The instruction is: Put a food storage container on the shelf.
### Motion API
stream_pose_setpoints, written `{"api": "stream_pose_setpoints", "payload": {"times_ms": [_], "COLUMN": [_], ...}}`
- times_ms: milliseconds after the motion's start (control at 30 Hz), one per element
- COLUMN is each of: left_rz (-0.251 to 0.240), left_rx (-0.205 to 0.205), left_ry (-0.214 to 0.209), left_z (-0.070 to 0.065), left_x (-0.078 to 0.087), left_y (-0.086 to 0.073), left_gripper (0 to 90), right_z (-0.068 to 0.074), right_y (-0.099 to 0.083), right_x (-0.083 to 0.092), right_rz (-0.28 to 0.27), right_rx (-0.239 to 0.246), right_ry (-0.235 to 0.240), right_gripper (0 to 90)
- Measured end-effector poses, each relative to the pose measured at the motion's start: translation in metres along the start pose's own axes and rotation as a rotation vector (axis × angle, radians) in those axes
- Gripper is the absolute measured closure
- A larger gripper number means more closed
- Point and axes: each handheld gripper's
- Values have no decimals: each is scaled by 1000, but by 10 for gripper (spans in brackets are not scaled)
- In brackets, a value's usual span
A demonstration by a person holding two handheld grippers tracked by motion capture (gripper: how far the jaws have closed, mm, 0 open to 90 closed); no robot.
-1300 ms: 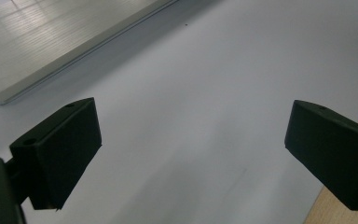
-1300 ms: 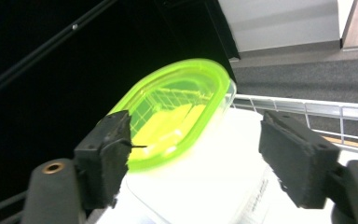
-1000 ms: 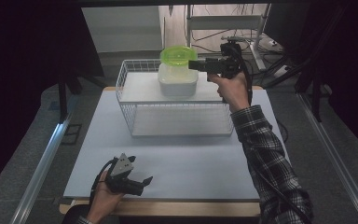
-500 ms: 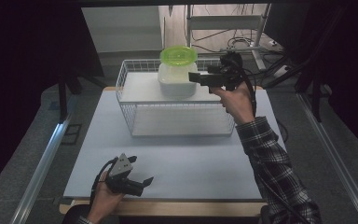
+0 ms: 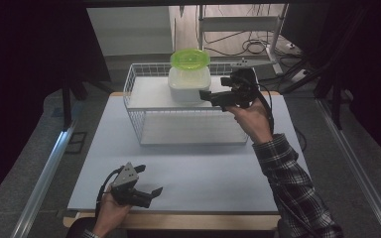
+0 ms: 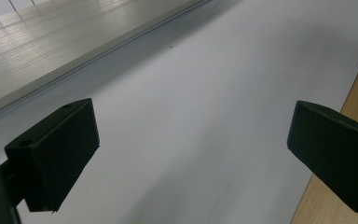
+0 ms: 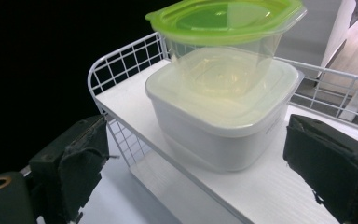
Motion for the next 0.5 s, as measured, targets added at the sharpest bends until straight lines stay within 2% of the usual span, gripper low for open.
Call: {"api": "stream_pose_setpoints", "payload": {"times_ms": [200,500], "left_rz": [-3,11], "left_rx": [-2,-36], "left_ry": [-4,-7], "left_z": [0,-3], "left_x": [0,-2], "left_y": [0,0], "left_gripper": [18,18], "right_z": [4,4], "right_y": [-9,-24], "right_x": [1,2], "right_rz": [4,19], "right_rx": [14,35], "right_ry": [13,22], "right_gripper": [60,54]}}
Point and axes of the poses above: each handheld gripper's, and its own axes: x roughly backward along the jaws, y roughly out of its top, z roughly to its left, and after that the axes turned 8 degrees about y, right-handed
